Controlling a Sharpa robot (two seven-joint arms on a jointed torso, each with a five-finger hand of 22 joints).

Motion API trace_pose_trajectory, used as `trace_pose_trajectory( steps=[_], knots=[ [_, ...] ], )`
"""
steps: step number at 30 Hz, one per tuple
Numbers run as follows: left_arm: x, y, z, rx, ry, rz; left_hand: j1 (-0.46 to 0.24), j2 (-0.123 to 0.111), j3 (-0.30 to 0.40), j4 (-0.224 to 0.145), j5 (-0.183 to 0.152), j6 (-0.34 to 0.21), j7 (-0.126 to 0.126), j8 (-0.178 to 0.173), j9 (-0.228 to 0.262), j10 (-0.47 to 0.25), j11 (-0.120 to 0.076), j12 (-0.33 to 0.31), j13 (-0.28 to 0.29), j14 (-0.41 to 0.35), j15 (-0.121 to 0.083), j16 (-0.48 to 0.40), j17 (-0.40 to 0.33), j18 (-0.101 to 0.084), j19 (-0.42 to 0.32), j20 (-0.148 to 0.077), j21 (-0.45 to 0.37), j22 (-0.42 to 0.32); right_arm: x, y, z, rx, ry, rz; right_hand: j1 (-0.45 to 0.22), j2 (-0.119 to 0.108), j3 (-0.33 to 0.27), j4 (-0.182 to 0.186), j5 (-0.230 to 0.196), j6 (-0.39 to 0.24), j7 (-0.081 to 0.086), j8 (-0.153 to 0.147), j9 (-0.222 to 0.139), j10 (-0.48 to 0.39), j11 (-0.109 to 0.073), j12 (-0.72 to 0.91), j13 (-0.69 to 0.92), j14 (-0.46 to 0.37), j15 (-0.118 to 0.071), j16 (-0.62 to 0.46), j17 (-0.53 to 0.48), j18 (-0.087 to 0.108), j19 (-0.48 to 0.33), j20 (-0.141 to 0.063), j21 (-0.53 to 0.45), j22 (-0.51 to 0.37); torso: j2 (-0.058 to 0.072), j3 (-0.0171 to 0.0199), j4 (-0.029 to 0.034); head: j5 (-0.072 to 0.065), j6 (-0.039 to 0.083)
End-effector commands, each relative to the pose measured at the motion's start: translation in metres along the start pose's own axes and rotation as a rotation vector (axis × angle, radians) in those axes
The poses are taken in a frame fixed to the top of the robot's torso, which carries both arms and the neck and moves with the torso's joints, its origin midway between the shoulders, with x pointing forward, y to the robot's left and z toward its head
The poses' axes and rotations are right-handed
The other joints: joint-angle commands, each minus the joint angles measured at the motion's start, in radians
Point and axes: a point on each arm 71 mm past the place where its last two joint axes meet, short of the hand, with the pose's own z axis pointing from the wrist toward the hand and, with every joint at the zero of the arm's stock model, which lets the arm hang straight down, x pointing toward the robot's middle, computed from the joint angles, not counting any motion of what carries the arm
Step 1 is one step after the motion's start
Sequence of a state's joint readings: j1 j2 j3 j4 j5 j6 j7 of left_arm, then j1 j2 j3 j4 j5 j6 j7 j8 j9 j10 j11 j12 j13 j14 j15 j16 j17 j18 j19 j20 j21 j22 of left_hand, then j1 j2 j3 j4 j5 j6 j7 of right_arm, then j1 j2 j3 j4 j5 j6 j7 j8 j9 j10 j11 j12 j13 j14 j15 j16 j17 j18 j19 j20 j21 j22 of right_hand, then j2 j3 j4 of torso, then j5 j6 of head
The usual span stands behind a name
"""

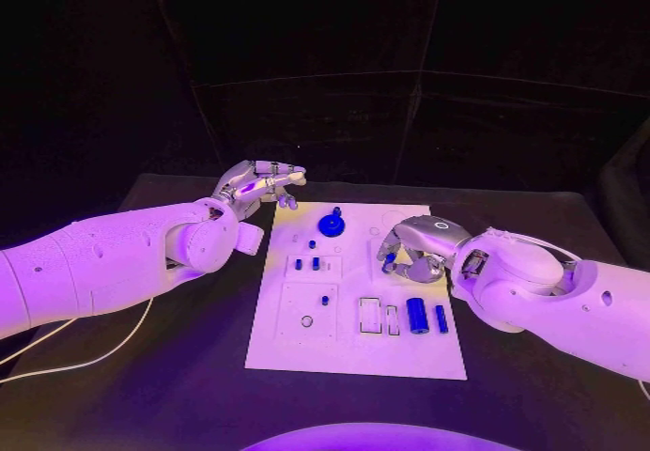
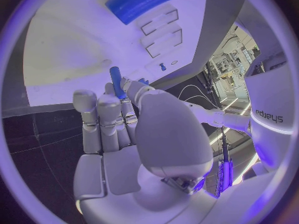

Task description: Assemble the parts on the task board

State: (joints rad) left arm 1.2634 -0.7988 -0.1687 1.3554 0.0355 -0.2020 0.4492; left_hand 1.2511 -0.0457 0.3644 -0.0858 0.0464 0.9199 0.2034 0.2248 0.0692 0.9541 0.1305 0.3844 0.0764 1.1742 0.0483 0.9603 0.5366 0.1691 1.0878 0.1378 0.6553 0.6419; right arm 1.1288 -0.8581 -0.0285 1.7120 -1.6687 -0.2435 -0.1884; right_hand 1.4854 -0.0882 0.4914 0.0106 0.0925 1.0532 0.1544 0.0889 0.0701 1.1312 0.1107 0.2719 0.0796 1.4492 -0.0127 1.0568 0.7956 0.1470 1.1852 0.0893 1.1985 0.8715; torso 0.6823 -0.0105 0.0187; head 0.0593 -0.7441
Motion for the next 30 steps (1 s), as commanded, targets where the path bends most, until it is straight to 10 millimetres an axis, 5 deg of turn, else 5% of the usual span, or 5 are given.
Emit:
trace_pose_trajectory(
  steps=[1,8,15,19,30],
  knots=[
    [0.001,-0.001,0.0,0.008,0.007,-0.006,0.001,0.006,-0.006,0.001,0.003,-0.005,0.0,0.006,-0.001,-0.005,0.0,0.005,0.001,-0.007,-0.003,-0.002,-0.001,0.013,0.003,0.007,-0.007,-0.001,-0.007,0.01,-0.003,-0.037,-0.059,0.053,-0.004,-0.007,0.009,-0.001,-0.002,-0.004,0.005,-0.002,-0.001,0.027,-0.032,-0.007,0.0,0.005,0.004,0.004,0.002,-0.011,0.003,0.006,0.006,0.002,0.0,-0.0001,-0.0007,0.001,-0.001],
    [0.002,-0.001,0.0,0.009,0.009,-0.007,0.001,0.006,-0.006,0.001,0.003,-0.005,0.0,0.006,-0.001,-0.005,0.0,0.005,0.001,-0.007,-0.003,-0.002,-0.001,0.013,0.003,0.007,-0.007,-0.001,-0.007,0.034,0.002,-0.113,-0.07,0.113,-0.006,-0.01,0.019,-0.006,0.002,-0.004,0.006,-0.004,-0.001,0.027,-0.031,-0.008,0.0,0.008,0.004,0.015,0.016,-0.013,0.01,0.007,0.015,0.016,0.001,-0.0026,0.0011,-0.004,0.0],
    [0.006,-0.001,0.001,0.01,0.018,-0.011,0.001,0.009,-0.007,0.003,0.003,-0.005,0.0,0.007,0.0,-0.006,0.001,0.008,0.001,-0.007,-0.003,-0.002,-0.002,0.013,0.003,0.008,-0.008,-0.003,-0.001,0.072,0.018,-0.242,-0.06,0.138,-0.009,-0.012,0.027,-0.011,0.011,-0.002,0.006,-0.005,0.0,0.028,-0.03,-0.009,0.0,0.009,0.005,0.02,0.022,-0.013,0.011,0.008,0.02,0.021,0.002,-0.003,0.0053,0.007,-0.01],
    [0.007,-0.001,0.001,0.011,0.02,-0.011,0.001,0.009,-0.007,0.003,0.003,-0.005,0.0,0.007,0.0,-0.006,0.001,0.008,0.001,-0.007,-0.003,-0.002,-0.002,0.013,0.003,0.008,-0.008,-0.003,0.009,0.087,0.023,-0.29,-0.032,0.157,-0.01,-0.012,0.028,-0.012,0.012,-0.002,0.006,-0.005,0.0,0.028,-0.03,-0.009,0.0,0.009,0.005,0.021,0.023,-0.013,0.011,0.008,0.02,0.02,0.001,-0.0034,0.0013,0.017,-0.015],
    [0.008,-0.001,0.001,0.01,0.022,-0.012,0.002,0.009,-0.008,0.002,0.003,-0.006,0.0,0.008,0.0,-0.007,0.0,0.008,0.001,-0.007,-0.003,-0.001,-0.002,0.013,0.004,0.008,-0.009,-0.003,0.036,0.099,0.034,-0.298,0.059,0.167,-0.034,-0.017,0.024,-0.012,0.035,0.003,0.006,-0.005,0.001,0.032,-0.031,-0.011,0.002,0.011,0.006,0.031,0.033,-0.015,0.014,0.01,0.028,0.031,0.001,-0.001,0.0008,0.036,-0.026]
  ],
)
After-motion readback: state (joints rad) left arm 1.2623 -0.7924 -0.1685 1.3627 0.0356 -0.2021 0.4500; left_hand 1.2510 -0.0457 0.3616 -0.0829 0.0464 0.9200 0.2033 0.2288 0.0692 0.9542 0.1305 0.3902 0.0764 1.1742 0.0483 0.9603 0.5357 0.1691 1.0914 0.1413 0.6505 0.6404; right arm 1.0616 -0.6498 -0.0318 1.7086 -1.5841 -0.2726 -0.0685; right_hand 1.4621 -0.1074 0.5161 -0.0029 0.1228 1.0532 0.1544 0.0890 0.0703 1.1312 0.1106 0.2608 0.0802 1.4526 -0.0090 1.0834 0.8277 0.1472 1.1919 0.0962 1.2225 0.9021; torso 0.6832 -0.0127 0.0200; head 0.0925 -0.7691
